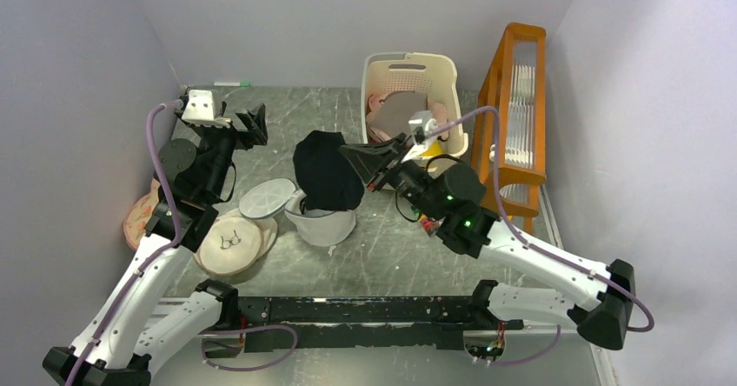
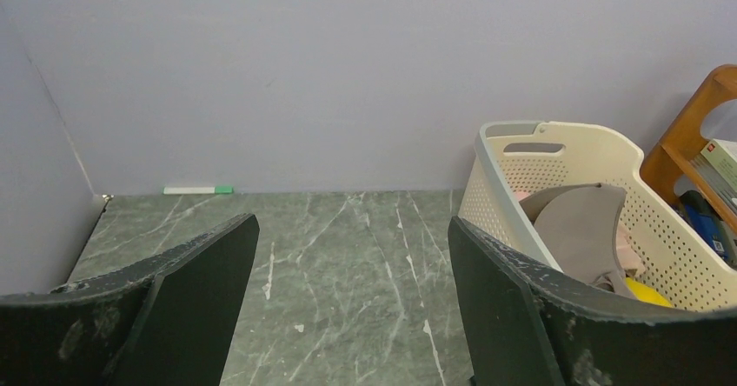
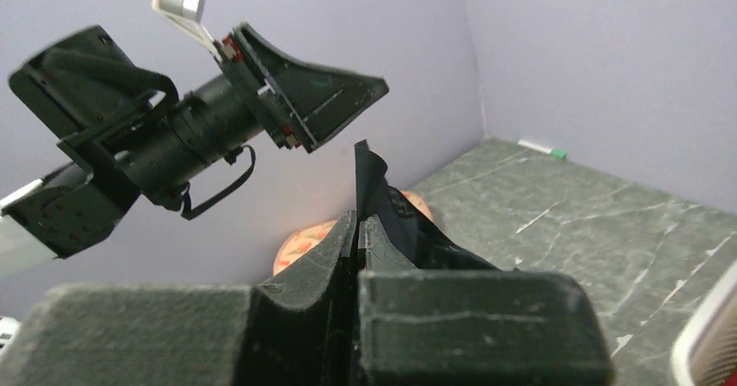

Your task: Unzip the laundry bag and remove the bra

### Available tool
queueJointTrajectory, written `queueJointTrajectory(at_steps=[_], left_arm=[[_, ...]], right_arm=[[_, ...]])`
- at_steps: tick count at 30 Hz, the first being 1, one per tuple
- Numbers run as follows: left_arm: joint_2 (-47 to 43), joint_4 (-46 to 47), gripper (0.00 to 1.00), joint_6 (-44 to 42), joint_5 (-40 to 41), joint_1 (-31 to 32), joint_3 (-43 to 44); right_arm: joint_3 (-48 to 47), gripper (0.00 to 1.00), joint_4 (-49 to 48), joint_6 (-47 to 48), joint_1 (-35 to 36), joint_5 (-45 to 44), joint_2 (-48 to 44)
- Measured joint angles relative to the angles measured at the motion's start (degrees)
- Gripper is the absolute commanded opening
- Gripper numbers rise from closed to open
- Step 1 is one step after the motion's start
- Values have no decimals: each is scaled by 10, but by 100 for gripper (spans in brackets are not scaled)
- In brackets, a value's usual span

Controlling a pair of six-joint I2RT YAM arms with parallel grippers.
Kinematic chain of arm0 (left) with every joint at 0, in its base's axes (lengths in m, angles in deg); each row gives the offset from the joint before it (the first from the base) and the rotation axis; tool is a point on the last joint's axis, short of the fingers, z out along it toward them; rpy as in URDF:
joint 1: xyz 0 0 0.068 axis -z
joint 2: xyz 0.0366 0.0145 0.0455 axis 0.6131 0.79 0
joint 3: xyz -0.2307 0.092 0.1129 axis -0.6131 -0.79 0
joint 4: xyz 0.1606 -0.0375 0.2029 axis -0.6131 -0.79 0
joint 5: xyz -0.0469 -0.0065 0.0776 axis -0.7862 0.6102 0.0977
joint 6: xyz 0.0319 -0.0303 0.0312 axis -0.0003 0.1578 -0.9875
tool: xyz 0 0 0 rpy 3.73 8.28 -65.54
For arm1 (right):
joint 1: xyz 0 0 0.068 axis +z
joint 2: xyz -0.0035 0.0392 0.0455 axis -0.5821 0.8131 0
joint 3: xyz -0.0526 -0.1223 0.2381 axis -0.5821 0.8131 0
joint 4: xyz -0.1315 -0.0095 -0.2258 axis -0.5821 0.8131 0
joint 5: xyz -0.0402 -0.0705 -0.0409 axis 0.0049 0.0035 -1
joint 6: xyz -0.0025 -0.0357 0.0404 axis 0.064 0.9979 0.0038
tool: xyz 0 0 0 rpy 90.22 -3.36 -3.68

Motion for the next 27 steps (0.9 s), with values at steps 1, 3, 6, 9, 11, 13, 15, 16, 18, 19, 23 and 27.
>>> queueJointTrajectory(at_steps=[1,3,6,9,11,13,15,16,18,19,23,27], left_arm=[[0,0,91,0,0,0,0],[1,0,91,0,0,0,0],[3,0,91,0,0,0,0],[4,0,91,0,0,0,0],[4,0,90,0,0,0,0],[5,0,91,1,0,0,0],[7,0,90,2,0,0,0],[8,0,90,2,0,0,0],[10,0,90,3,0,0,0],[12,0,90,3,0,0,0],[16,0,90,5,0,0,0],[19,0,90,6,0,0,0]], right_arm=[[5,0,0,3,0,-8,-13],[18,0,-1,10,0,-25,-41],[39,0,-2,21,0,-58,-81],[57,0,0,31,0,-104,-119],[60,0,6,33,0,-145,-138],[60,0,14,32,0,-196,-151],[60,0,22,25,0,-261,-159],[60,0,25,22,0,-297,-159],[54,0,40,19,0,-356,-153],[41,0,54,20,0,-393,-142],[-17,0,82,43,-1,-487,-90],[-58,0,79,99,-1,-534,-55]])
